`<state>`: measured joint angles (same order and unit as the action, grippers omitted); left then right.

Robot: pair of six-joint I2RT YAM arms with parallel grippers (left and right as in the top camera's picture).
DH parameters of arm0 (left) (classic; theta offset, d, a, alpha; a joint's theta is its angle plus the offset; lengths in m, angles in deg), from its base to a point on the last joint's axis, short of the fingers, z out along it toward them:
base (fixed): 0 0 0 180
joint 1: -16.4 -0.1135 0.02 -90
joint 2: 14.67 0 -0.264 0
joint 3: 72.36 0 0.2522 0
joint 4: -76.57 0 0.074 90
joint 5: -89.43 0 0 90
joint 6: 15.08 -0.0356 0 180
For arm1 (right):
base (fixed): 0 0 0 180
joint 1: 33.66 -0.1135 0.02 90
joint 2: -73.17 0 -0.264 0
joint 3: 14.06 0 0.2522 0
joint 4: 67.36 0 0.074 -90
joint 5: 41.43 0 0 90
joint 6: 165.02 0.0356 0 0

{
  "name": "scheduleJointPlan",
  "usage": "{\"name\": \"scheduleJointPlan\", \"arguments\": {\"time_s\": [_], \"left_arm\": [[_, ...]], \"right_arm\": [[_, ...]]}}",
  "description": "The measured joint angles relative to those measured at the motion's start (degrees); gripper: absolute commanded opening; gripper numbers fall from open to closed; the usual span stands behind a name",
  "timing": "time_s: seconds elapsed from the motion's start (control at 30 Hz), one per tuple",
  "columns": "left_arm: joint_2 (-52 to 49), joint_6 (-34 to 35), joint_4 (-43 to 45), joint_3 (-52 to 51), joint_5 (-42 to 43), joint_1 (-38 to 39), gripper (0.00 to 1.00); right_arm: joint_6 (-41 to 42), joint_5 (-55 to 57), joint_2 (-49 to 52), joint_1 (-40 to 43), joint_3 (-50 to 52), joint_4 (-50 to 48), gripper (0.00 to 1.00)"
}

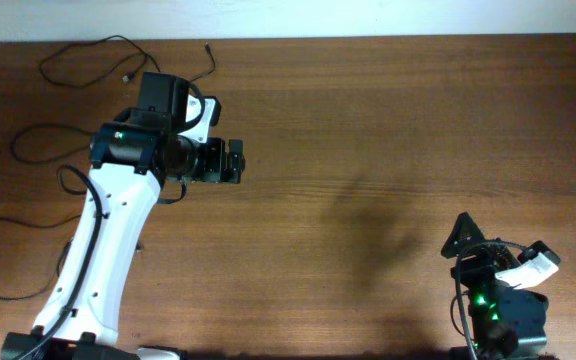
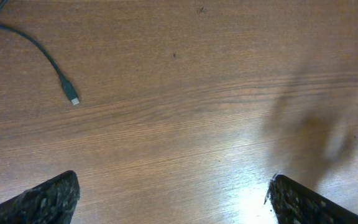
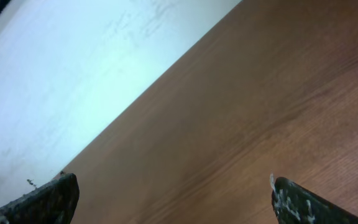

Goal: Untangle cables

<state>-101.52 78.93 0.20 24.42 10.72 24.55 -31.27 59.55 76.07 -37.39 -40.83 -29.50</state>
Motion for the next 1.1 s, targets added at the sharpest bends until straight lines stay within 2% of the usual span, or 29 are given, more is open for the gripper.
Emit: {"name": "scheduleJointPlan", "arguments": {"time_s": [0.3, 0.87, 1.0, 1.1], "left_arm": [[0.0, 0.0, 0.0, 0.0, 0.0, 0.0, 0.99], [0.0, 0.0, 0.0, 0.0, 0.0, 0.0, 0.99], [0.0, 0.0, 0.0, 0.0, 0.0, 0.0, 0.99], [0.0, 0.0, 0.0, 0.0, 0.0, 0.0, 0.99]], "right_arm": [[0.0, 0.0, -2.0, 0.0, 5.3, -6.9, 0.98], [0.0, 2.5, -2.0, 0.0, 5.8, -15.1, 0.98], [0.0, 2.9, -2.1, 0.0, 7.8, -20.6, 0.98], [0.9, 2.9, -2.1, 0.0, 9.9, -21.3, 0.98]]}}
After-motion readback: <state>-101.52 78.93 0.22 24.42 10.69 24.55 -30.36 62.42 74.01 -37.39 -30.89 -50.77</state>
